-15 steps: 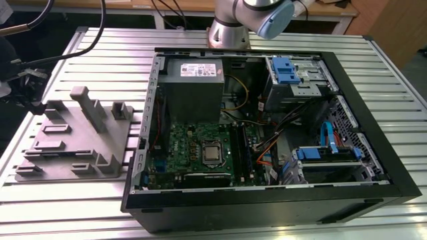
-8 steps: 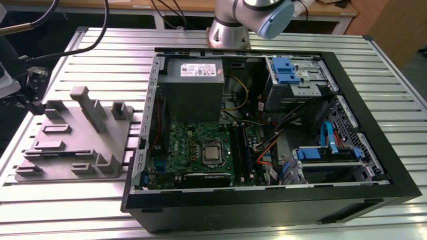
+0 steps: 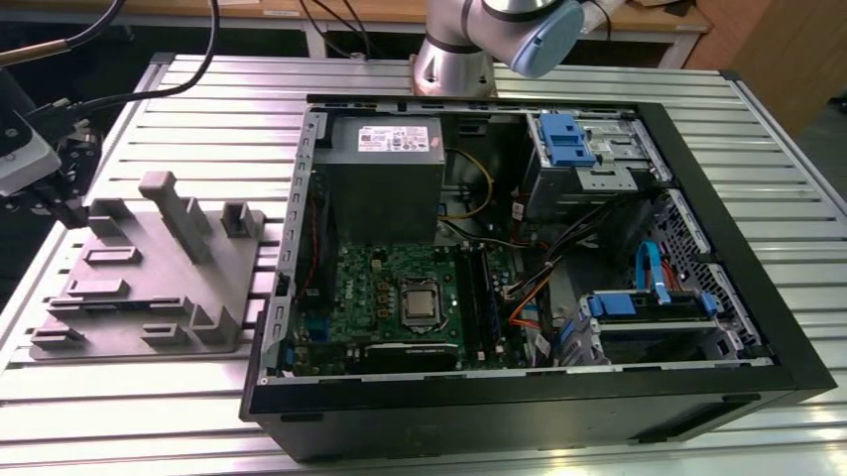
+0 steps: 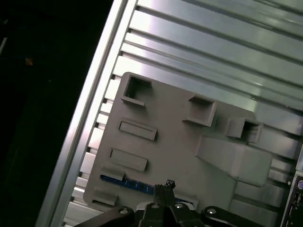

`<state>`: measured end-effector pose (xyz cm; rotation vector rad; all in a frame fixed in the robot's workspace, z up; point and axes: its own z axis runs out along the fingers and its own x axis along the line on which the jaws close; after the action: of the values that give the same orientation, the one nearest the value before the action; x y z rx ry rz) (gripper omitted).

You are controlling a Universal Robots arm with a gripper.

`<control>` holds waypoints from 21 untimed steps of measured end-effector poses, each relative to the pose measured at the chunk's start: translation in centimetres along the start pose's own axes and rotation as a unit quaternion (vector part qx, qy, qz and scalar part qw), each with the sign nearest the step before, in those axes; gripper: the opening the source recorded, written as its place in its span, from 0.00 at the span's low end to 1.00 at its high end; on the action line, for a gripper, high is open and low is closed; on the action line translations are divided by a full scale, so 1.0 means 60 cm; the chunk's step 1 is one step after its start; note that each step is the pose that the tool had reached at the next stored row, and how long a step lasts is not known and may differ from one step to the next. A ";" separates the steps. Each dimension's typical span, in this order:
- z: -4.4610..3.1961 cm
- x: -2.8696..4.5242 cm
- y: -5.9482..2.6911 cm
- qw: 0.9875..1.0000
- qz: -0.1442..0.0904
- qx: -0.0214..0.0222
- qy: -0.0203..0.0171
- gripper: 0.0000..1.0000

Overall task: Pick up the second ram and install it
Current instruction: 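Pick up the second ram and move it above second insertion slot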

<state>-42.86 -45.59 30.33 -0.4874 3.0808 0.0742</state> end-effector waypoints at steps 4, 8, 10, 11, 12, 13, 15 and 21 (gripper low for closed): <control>0.000 0.000 0.000 0.999 -0.036 -0.001 0.002 0.10; 0.001 0.000 0.000 0.997 -0.072 -0.002 0.003 0.10; 0.001 0.000 0.000 0.996 -0.091 -0.003 0.004 0.10; 0.001 0.000 0.000 0.995 -0.100 -0.003 0.004 0.10; 0.001 0.000 0.000 0.994 -0.109 -0.003 0.005 0.10; 0.002 0.000 0.000 0.993 -0.118 -0.003 0.005 0.10; 0.002 0.000 0.000 0.991 -0.136 -0.004 0.006 0.10; 0.005 0.000 0.000 0.979 -0.204 -0.005 0.010 0.10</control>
<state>-42.86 -45.59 30.05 -1.1097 2.9273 0.0754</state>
